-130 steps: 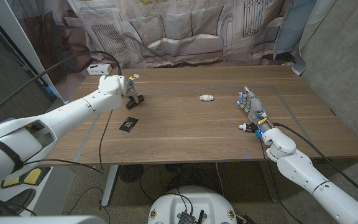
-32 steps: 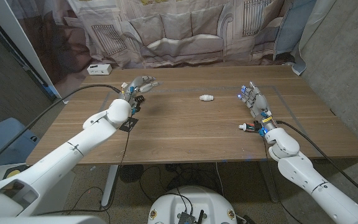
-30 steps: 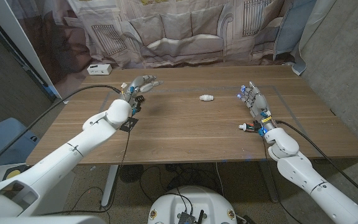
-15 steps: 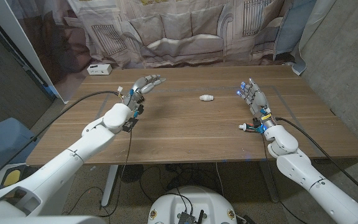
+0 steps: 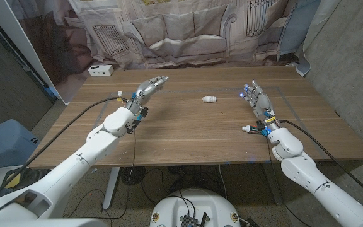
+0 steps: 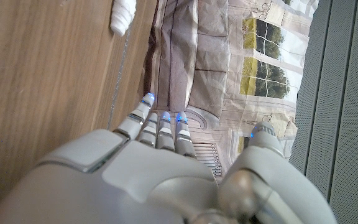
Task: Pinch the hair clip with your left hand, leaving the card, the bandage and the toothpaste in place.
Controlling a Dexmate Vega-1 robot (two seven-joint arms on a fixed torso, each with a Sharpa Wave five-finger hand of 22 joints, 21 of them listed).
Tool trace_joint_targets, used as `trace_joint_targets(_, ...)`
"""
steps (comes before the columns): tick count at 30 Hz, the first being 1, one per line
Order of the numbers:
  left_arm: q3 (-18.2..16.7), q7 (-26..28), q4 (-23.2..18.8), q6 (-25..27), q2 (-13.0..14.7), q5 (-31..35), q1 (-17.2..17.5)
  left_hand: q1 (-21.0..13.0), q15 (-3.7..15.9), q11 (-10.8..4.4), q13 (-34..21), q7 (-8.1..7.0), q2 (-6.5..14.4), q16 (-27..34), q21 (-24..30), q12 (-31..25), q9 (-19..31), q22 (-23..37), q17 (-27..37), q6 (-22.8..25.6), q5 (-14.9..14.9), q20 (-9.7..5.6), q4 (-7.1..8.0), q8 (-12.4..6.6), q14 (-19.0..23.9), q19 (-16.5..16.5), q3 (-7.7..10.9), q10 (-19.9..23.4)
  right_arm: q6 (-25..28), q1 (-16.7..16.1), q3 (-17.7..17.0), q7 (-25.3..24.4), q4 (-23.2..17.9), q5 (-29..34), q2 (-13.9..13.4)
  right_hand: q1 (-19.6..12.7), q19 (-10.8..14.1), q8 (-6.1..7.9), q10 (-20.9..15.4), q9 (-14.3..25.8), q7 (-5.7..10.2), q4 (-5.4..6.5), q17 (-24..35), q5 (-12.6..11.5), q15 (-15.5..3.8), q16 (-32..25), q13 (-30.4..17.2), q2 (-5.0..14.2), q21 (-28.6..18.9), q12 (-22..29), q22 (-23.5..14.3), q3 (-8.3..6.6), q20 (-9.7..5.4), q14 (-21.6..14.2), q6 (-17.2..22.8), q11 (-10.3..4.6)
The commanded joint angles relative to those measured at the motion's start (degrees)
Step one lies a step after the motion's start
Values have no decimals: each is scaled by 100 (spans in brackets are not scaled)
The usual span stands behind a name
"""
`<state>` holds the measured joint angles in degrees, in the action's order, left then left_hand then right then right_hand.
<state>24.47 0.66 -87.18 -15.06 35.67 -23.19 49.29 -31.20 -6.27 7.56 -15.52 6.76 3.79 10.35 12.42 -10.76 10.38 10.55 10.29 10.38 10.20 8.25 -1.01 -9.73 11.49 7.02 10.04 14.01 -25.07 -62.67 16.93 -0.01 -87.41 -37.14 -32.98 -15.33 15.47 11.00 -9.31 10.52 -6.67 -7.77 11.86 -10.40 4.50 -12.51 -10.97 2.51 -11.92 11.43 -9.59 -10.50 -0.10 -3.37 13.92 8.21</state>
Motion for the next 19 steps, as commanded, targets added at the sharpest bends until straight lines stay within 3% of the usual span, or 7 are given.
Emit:
trace_joint_targets(1, 124, -640, 640, -512, -310, -485, -184, 72, -3, 2, 12, 81, 24, -23, -38, 11, 6, 8, 8, -67, 20, -106, -3, -11, -73, -67, 3, -76, 28, -94, -2, -152, -148, 133, -70, -72, 33, 0, -37, 15, -58, -6, 7, -13, 44, 19, -14, -19, 12, 17, -17, 18, -2, -7, -10, 32)
trace_joint_targets(3, 123, -665, 719, -511, -354, -553, -194, 84, -7, 5, 25, 176, 32, -19, -45, 2, 5, 4, 7, -73, 19, -110, -4, -24, -90, -74, 5, -90, 59, -96, 5, -157, -159, 116, -66, -71, 25, 0, -35, 15, -61, -6, 6, -13, 44, 26, -13, -23, 17, 15, -17, 20, 2, 7, -11, 42)
trace_joint_targets(7, 117, -705, 821, -500, -396, -646, -207, 96, -1, -5, 38, 210, 41, -12, -54, -6, 4, 2, 6, -61, 18, -120, -5, -41, -96, -89, 7, -104, 99, -80, 32, -129, -150, 88, -56, -68, 15, -2, -19, 15, -66, -4, 6, -14, 43, 32, -12, -25, 26, 7, -17, 23, 5, 14, -16, 46)
trace_joint_targets(19, 45, -627, 823, -536, -388, -755, -59, 121, 3, -54, 69, 200, 60, -2, -73, -25, 0, -4, 4, -52, 17, -125, -10, -62, -122, -123, 12, -126, 223, -55, 90, -147, -145, 56, -36, -71, -17, -9, 18, 15, -70, 1, 5, -18, 51, 48, -9, -13, 49, -9, -17, 23, 25, 42, -41, 38)
